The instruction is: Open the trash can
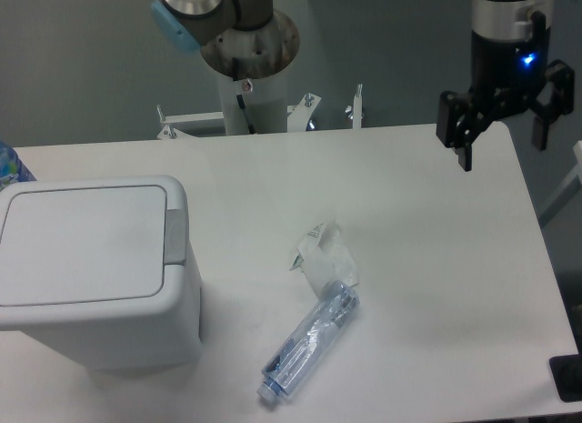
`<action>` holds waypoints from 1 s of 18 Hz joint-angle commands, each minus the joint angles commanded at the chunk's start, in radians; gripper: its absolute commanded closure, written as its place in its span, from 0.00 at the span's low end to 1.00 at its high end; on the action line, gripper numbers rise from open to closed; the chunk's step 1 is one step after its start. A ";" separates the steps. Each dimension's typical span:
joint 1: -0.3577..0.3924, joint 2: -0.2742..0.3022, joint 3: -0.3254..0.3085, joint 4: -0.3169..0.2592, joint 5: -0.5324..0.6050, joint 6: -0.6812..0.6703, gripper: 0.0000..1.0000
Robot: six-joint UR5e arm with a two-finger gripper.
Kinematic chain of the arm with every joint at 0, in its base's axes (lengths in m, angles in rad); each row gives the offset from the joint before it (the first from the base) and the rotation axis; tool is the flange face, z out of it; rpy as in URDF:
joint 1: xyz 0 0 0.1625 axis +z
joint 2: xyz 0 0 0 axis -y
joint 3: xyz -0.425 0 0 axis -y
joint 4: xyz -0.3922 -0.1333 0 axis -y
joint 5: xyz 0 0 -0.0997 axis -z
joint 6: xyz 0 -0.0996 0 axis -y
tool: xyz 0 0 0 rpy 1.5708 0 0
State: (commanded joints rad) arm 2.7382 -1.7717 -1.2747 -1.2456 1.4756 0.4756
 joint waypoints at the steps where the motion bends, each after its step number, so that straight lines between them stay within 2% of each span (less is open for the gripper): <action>1: 0.000 0.000 -0.002 0.002 0.003 -0.011 0.00; 8: 0.020 0.000 0.003 0.018 -0.005 -0.029 0.00; 11: 0.018 -0.003 0.002 0.072 -0.008 -0.032 0.00; 14: 0.009 -0.006 0.000 0.077 -0.011 -0.035 0.00; 18: -0.050 -0.005 -0.017 0.077 -0.092 -0.170 0.00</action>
State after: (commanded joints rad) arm 2.6877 -1.7763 -1.2915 -1.1689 1.3839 0.3057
